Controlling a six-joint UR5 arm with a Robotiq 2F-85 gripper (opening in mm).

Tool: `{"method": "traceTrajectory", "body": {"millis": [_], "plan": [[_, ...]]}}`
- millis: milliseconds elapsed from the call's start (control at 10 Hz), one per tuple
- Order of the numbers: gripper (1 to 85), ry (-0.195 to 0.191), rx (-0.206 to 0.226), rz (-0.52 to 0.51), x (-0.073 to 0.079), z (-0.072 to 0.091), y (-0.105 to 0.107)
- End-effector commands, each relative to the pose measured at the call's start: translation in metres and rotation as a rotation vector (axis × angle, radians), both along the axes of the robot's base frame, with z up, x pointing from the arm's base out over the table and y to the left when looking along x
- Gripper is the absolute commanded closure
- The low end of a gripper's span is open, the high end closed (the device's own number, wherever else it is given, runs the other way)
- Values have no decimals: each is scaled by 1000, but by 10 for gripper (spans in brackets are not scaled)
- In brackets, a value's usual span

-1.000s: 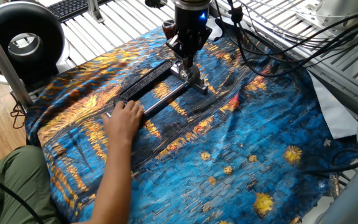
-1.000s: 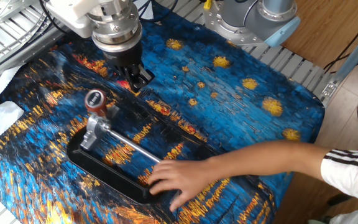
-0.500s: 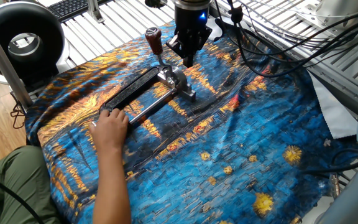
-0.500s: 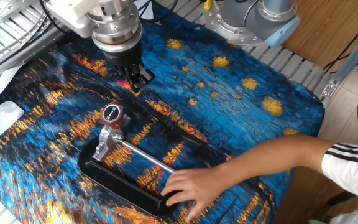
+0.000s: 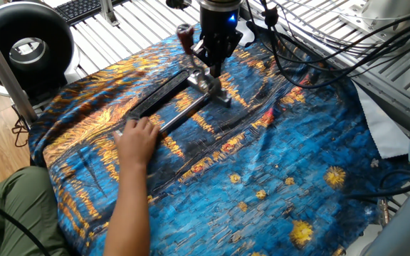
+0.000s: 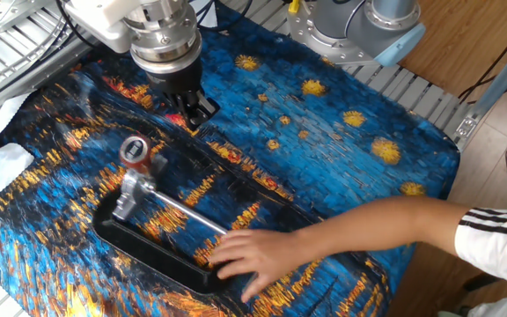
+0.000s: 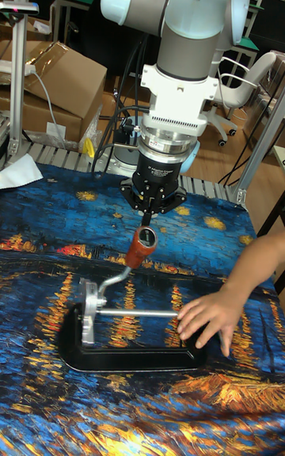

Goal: Push down the lever

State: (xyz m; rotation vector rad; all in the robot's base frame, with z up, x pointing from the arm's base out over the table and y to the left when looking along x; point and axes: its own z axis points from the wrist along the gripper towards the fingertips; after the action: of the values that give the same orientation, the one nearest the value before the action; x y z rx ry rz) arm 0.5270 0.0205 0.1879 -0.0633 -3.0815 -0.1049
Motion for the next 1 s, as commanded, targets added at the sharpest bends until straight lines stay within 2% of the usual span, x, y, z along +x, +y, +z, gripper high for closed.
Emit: {"method": "traceTrajectory", "body": {"millis": [0, 900], "plan": [[847, -2, 11, -1, 1, 1, 2], [847, -2, 7, -1, 1, 1, 2]]}}
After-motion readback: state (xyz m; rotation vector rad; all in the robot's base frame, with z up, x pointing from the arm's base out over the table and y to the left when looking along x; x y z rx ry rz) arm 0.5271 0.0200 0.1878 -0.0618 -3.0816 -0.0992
